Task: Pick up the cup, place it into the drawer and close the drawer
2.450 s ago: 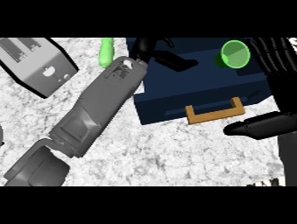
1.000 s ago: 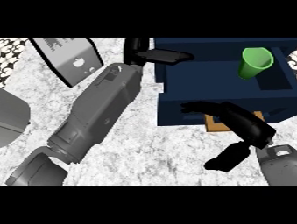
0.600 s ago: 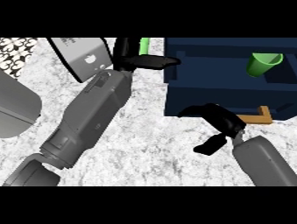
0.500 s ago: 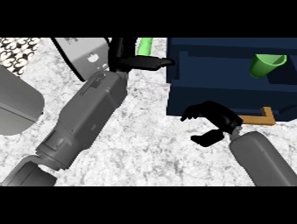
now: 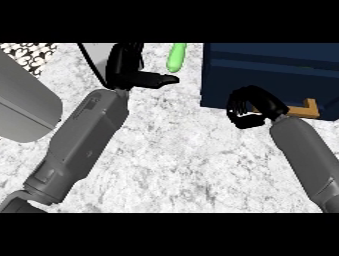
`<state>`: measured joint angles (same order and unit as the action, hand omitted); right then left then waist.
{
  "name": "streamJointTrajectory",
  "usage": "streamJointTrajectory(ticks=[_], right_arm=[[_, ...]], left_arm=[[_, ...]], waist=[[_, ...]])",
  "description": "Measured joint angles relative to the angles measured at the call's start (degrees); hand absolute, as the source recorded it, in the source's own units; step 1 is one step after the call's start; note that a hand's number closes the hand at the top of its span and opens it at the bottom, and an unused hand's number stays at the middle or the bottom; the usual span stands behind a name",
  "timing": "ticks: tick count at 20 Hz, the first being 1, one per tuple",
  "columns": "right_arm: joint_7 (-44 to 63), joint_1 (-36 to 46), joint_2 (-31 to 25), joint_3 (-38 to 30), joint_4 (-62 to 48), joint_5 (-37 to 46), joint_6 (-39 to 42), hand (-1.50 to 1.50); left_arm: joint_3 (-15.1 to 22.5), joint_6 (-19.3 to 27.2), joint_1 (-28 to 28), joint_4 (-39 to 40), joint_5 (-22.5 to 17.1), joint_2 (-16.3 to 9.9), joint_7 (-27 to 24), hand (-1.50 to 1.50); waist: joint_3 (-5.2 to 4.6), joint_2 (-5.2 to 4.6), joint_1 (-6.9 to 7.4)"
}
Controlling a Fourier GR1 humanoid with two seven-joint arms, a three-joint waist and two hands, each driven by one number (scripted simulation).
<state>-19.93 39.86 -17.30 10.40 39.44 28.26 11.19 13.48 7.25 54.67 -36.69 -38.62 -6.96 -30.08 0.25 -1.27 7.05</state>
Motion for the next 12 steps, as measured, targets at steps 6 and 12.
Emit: streamJointTrajectory(ticks=[6, 12], right_arm=[[-3.33, 4.57, -1.02, -4.53, -6.82, -2.98, 0.87, 1.5], [-4.47, 4.82, -1.77, -6.51, -7.78, -6.05, 4.95, 1.5]], left_arm=[[0.48, -2.25, -2.97, -3.07, -0.02, -2.2, 0.86, -1.5], [1.04, -4.1, -4.66, -4.91, -0.02, -3.36, 1.62, -1.5]], waist=[[0.38, -0.3, 1.32], [0.55, -0.39, 2.11]])
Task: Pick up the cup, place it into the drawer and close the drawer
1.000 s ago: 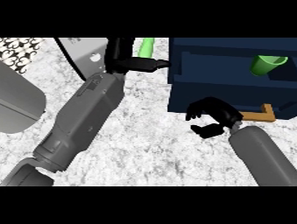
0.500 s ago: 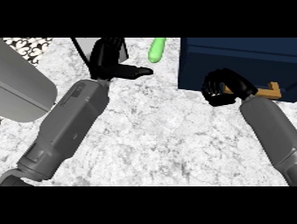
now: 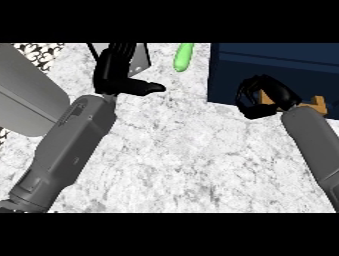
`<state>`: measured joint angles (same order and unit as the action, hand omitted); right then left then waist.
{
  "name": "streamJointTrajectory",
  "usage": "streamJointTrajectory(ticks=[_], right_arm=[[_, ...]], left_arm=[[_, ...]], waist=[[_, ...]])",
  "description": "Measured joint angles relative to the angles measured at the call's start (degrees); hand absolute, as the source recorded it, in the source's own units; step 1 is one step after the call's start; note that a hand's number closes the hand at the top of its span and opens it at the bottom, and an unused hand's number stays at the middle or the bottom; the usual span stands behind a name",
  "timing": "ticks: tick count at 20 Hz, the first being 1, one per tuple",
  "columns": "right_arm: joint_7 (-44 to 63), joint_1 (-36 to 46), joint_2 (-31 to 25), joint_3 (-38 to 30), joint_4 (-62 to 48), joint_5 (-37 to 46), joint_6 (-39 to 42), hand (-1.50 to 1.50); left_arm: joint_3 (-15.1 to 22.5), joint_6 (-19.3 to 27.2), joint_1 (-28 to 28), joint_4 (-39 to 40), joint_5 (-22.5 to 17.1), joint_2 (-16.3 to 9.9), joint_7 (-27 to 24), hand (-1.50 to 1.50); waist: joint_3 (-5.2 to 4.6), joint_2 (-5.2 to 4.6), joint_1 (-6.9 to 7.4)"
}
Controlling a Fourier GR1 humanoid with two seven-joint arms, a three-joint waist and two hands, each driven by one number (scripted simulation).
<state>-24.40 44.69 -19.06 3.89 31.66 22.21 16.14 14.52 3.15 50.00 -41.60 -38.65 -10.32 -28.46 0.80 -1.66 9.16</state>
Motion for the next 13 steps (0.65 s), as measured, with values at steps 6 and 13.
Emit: streamJointTrajectory(ticks=[6, 13], right_arm=[[-0.39, -0.6, -1.18, -1.08, 0.84, -2.6, 4.32, 1.5], [-0.16, -1.5, -2.59, -1.74, 2.27, -4.96, 9.0, 1.5]], left_arm=[[0.22, -1.95, -1.41, -1.09, -0.24, -1.16, 0.6, -1.5], [0.25, -3.57, -2.53, -2.35, -0.8, -1.59, 1.01, -1.5]], waist=[[0.23, -0.32, 0.83], [0.47, -0.65, 1.72]])
